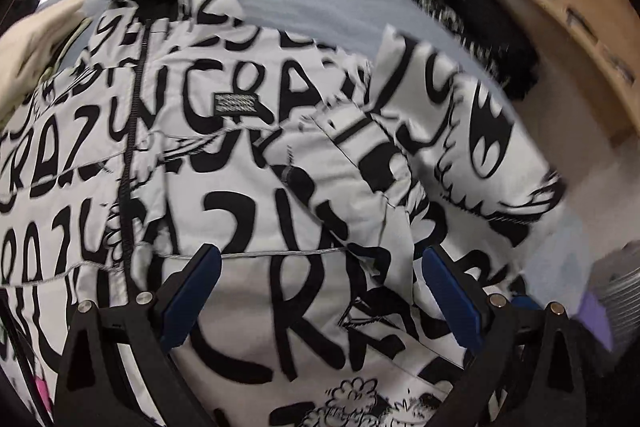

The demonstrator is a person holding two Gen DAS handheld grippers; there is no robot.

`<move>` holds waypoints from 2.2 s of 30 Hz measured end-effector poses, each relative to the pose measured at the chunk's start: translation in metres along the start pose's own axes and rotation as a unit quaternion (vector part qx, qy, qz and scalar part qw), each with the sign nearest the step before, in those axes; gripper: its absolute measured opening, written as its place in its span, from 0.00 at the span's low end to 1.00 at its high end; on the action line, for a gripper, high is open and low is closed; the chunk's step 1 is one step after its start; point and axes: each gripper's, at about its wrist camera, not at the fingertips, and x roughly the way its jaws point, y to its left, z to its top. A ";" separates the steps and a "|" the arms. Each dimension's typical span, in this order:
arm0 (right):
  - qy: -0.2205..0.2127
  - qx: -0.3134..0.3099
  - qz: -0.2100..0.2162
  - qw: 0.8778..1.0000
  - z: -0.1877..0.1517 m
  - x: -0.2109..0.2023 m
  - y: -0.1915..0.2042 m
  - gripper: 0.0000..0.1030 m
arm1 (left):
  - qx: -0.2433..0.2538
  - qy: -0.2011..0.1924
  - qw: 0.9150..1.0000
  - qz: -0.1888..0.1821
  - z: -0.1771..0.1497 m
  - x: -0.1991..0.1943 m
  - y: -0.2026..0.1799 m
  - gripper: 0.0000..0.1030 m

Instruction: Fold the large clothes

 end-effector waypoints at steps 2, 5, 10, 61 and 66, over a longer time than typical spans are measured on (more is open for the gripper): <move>-0.002 0.000 -0.006 1.000 0.001 -0.001 -0.002 0.46 | 0.015 0.019 1.000 0.014 0.002 0.012 -0.014 0.97; 0.003 -0.001 -0.017 1.000 0.000 0.001 -0.004 0.46 | 0.035 0.034 0.998 0.041 0.005 0.025 -0.032 0.97; 0.008 -0.002 -0.030 1.000 -0.004 0.004 -0.004 0.46 | 0.082 0.034 0.989 0.119 0.011 0.042 -0.053 0.97; 0.146 0.113 -0.060 0.981 0.160 0.187 -0.118 0.45 | -0.104 0.005 0.994 -0.021 0.078 0.024 0.213 0.31; 0.127 0.072 -0.089 0.985 0.163 0.184 -0.110 0.02 | -0.086 -0.043 0.995 0.012 0.098 0.005 0.207 0.09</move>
